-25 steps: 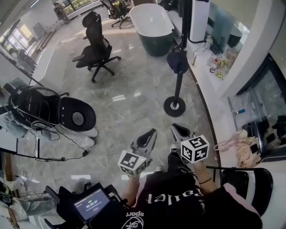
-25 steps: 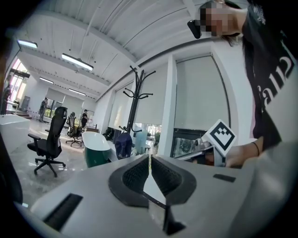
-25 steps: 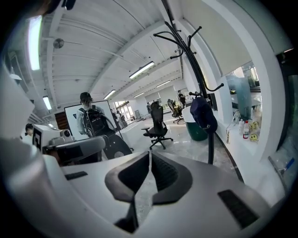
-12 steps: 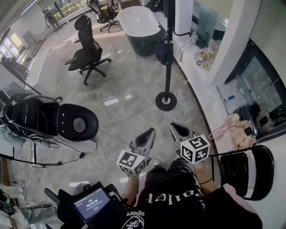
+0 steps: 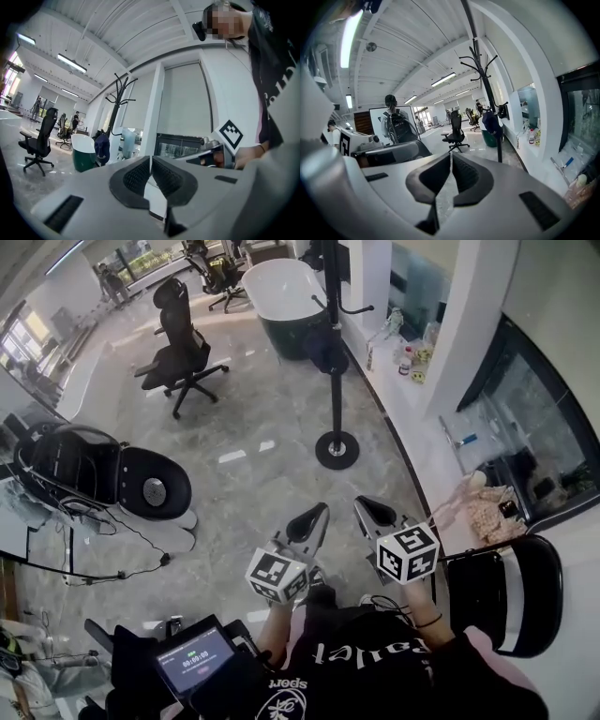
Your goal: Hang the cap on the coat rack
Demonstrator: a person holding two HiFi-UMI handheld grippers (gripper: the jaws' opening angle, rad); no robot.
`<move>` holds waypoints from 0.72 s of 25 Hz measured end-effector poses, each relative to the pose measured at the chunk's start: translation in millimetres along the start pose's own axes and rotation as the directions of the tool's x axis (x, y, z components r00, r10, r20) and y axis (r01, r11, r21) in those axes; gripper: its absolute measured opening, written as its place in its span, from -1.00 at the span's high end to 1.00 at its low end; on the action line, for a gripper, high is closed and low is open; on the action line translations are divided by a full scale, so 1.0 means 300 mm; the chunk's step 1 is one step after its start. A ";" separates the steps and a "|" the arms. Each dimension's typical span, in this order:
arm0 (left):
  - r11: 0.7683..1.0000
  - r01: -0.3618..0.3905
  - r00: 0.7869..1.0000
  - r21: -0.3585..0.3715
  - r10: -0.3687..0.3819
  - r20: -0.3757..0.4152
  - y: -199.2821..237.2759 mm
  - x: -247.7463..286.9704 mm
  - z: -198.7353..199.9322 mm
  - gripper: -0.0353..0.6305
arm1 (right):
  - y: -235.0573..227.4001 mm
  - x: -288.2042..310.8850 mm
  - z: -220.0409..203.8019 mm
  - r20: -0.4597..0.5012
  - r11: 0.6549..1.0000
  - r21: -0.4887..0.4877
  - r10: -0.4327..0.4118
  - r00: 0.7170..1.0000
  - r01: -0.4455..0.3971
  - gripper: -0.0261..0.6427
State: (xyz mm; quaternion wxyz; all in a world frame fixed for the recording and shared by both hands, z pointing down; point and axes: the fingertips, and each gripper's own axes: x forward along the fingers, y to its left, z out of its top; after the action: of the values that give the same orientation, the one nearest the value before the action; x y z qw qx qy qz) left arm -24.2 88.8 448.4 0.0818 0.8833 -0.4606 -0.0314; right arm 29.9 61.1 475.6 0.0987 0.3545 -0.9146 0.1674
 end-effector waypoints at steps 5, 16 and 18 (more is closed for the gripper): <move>0.999 -0.026 1.000 -0.020 0.026 -0.016 -0.181 0.027 -0.076 0.88 | -0.045 -0.169 -0.095 -0.040 0.999 -0.027 0.020 0.999 -0.021 0.84; 0.997 -0.075 0.996 -0.035 0.074 -0.042 -0.416 0.028 -0.165 0.88 | -0.074 -0.357 -0.192 -0.062 0.996 -0.006 0.093 0.994 -0.094 0.84; 0.996 -0.082 0.996 -0.030 0.080 -0.045 -0.429 0.030 -0.167 0.88 | -0.070 -0.364 -0.200 -0.067 0.994 -0.006 0.107 0.992 -0.108 0.84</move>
State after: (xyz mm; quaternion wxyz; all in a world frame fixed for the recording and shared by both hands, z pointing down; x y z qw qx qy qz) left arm 91.7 159.5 475.5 0.1072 0.8629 -0.4936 -0.0161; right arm 127.7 136.3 503.2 0.1216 0.2985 -0.9294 0.1797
